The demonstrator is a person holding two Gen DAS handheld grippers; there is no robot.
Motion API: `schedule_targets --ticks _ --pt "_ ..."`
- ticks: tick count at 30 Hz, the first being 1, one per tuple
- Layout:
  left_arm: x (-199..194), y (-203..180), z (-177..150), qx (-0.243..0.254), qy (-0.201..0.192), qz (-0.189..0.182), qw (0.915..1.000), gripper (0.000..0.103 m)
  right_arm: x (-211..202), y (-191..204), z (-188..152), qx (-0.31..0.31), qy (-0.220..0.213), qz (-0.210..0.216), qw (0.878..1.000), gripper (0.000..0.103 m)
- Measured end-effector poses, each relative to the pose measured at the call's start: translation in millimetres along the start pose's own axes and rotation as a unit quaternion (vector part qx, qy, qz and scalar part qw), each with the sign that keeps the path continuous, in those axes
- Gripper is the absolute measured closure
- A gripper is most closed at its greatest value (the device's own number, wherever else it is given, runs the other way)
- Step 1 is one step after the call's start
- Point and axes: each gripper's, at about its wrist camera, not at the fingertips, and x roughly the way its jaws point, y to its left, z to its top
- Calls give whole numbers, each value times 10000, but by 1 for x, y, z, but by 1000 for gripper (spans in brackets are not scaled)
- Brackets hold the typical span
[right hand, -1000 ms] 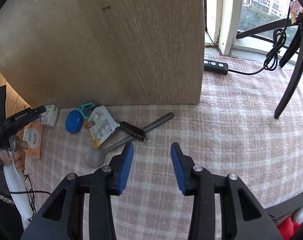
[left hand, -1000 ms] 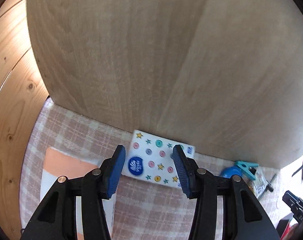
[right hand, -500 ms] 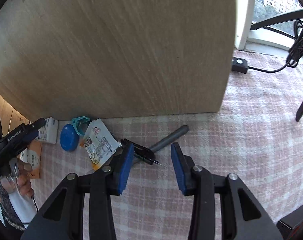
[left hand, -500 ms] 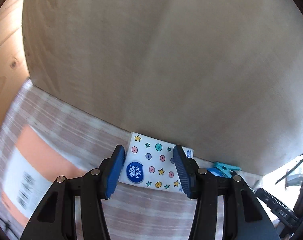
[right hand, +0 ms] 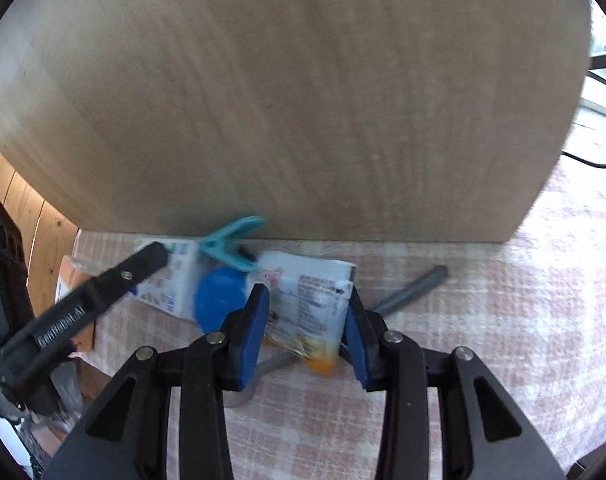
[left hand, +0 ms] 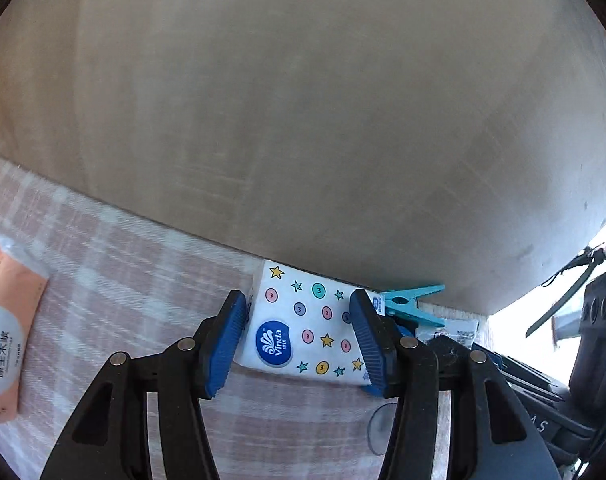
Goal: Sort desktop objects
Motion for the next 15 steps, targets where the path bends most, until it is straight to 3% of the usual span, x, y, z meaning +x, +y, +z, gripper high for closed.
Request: schedule_targets --ticks 2,6,15 --pt "4 -10 -2 141 34 -8 9999 50 2 -2 -1 33 -9 39 10000 67" --pt "9 -30 -15 474 120 -114 9987 50 0 -6 -8 98 52 258 9996 80" --pt "4 -57 -72 742 408 -468 9953 48 -24 -18 -62 73 74 198 9997 81"
